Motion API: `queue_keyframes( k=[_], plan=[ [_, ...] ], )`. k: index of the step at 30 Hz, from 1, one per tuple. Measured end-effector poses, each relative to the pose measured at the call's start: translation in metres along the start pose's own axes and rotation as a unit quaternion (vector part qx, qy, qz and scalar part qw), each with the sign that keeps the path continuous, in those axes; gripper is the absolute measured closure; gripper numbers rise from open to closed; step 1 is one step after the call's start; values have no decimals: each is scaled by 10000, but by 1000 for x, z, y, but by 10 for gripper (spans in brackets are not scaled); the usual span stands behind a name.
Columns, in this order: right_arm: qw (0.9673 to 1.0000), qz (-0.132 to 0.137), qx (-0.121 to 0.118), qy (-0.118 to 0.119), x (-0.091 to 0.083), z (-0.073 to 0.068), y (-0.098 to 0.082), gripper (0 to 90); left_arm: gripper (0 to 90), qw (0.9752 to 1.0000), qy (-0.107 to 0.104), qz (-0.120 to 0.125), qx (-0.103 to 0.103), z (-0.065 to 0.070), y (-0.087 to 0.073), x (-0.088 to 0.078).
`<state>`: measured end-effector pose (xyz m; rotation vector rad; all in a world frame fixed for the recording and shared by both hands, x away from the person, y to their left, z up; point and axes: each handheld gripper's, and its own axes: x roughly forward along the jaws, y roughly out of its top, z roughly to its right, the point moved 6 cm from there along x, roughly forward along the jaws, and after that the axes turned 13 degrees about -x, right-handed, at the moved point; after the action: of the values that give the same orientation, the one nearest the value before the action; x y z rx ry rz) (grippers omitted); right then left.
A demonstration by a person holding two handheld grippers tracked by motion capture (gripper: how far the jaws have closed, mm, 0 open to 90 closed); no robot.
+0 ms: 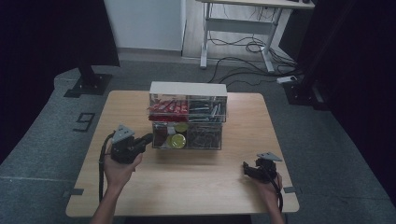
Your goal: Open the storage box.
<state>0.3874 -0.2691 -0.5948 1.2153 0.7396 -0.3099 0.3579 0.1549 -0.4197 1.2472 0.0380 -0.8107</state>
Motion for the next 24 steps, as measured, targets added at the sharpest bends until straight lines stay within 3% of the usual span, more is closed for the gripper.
queue_keyframes(
  k=[24],
  plan=[
    [10000,1,0,0,0,0,0,204,900,9997,-193,-113,40,12,30,14]
  ],
)
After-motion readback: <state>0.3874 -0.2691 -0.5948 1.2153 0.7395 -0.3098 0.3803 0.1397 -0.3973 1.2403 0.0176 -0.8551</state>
